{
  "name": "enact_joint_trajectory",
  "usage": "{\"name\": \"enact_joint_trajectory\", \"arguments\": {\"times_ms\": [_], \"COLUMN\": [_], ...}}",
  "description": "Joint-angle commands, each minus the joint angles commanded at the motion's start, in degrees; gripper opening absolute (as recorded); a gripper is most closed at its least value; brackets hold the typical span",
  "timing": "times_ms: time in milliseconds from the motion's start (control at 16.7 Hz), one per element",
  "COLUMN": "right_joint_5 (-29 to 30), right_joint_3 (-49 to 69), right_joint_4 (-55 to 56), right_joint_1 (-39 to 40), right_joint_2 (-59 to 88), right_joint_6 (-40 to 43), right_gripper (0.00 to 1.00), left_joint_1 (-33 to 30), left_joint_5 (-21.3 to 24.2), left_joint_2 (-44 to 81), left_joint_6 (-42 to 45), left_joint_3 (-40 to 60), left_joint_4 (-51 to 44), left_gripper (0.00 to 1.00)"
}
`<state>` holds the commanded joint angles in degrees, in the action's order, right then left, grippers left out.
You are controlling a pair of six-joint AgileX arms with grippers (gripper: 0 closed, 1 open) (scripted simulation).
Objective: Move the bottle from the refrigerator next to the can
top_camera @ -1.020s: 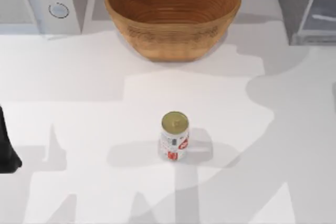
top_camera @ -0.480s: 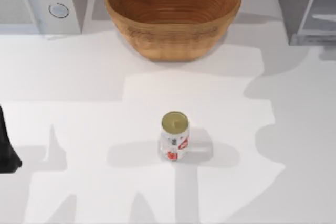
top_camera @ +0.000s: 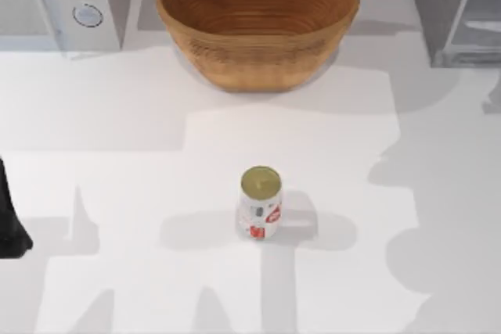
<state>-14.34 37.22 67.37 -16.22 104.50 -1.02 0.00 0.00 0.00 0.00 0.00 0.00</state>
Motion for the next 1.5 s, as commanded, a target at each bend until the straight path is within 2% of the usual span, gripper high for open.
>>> {"name": "enact_joint_trajectory", "arguments": {"times_ms": [240,420,600,960,1140,1320,1500], "right_joint_5": [2.0,9.4,21.9,51.6,61.7,66.2,66.5], "right_joint_3": [-0.2,-2.2,-5.6,-14.5,-18.3,-20.4,-20.6], "right_joint_4": [1.5,6.5,13.0,25.6,29.7,31.6,31.7], "right_joint_1": [2.3,9.6,22.0,51.3,61.3,65.9,66.1], "right_joint_2": [1.2,3.7,6.9,11.3,12.0,11.8,11.8], "right_joint_6": [-0.1,-0.2,-0.3,-0.1,0.0,0.0,0.0], "right_gripper": [0.0,0.0,0.0,0.0,0.0,0.0,0.0], "left_joint_1": [0.0,0.0,0.0,0.0,0.0,0.0,0.0], "left_joint_5": [0.0,0.0,0.0,0.0,0.0,0.0,0.0], "left_joint_2": [0.0,0.0,0.0,0.0,0.0,0.0,0.0], "left_joint_6": [0.0,0.0,0.0,0.0,0.0,0.0,0.0], "left_joint_3": [0.0,0.0,0.0,0.0,0.0,0.0,0.0], "left_joint_4": [0.0,0.0,0.0,0.0,0.0,0.0,0.0], "left_gripper": [1.0,1.0,1.0,1.0,1.0,1.0,1.0]}}
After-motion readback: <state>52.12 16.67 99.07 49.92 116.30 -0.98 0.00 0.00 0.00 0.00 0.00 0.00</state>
